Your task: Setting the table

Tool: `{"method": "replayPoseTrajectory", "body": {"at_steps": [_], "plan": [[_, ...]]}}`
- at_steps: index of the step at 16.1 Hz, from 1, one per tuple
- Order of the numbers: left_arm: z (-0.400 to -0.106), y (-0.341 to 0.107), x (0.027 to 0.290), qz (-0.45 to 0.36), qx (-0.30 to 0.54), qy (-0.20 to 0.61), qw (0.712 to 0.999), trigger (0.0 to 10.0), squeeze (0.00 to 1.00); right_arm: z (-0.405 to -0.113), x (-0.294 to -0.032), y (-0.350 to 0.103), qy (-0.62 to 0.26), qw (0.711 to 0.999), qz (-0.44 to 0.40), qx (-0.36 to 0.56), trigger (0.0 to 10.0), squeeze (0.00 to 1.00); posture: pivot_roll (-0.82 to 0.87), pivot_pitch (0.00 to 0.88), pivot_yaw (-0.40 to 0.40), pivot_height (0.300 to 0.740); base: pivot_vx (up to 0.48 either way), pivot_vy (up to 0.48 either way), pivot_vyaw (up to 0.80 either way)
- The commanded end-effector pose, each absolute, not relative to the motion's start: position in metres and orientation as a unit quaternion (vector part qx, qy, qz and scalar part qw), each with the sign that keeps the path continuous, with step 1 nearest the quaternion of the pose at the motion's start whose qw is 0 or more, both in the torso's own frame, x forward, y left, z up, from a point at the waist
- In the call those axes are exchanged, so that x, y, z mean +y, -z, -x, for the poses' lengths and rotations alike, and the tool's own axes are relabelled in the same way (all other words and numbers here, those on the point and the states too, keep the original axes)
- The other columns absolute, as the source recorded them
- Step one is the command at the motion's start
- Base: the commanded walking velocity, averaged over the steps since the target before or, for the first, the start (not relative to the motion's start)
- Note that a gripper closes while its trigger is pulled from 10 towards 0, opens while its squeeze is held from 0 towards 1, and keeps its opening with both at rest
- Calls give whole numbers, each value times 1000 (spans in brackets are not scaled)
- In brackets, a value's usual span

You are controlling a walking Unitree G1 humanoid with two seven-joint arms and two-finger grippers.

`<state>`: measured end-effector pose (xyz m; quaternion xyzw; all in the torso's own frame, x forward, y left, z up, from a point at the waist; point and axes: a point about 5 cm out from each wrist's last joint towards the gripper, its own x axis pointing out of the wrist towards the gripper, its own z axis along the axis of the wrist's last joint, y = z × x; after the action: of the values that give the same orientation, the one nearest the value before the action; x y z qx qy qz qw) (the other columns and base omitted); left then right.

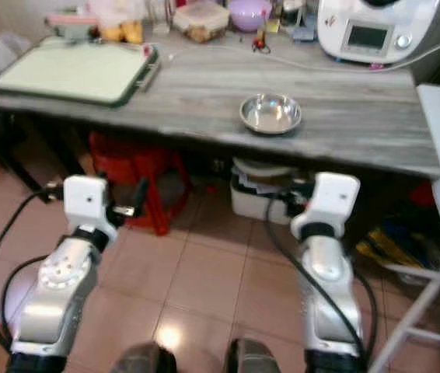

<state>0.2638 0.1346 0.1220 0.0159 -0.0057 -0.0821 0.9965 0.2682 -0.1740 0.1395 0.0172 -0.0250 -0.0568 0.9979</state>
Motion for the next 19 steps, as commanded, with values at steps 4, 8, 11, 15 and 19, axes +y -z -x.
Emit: {"method": "replayPoseTrajectory", "body": {"at_steps": [4, 8, 11, 15, 19], "plan": [[-260, -123, 134, -12, -6, 90, 996, 10000, 0, -268, -176, -140, 54, 998, -14, -25, 10000, 0, -36, 81, 48, 740, -299, 0, 0], [-257, -126, 130, -9, -19, 124, 992, 10000, 0, -269, -177, -142, 52, 998, -18, -27, 10000, 0, -33, 86, 44, 740, 0, 0, 0], [-255, -129, 126, -4, -27, 143, 989, 10000, 0, -271, -176, -144, 49, 998, -17, -31, 10000, 0, -33, 86, 47, 740, 171, -231, -454], [-255, -130, 126, -1, -27, 149, 989, 10000, 0, -272, -176, -145, 48, 998, -16, -34, 10000, 0, -32, 90, 47, 740, 0, -442, 0], [-255, -132, 125, 0, -30, 154, 988, 10000, 0, -273, -177, -147, 48, 998, -15, -36, 10000, 0, -34, 94, 47, 740, 60, -430, 0]]}}
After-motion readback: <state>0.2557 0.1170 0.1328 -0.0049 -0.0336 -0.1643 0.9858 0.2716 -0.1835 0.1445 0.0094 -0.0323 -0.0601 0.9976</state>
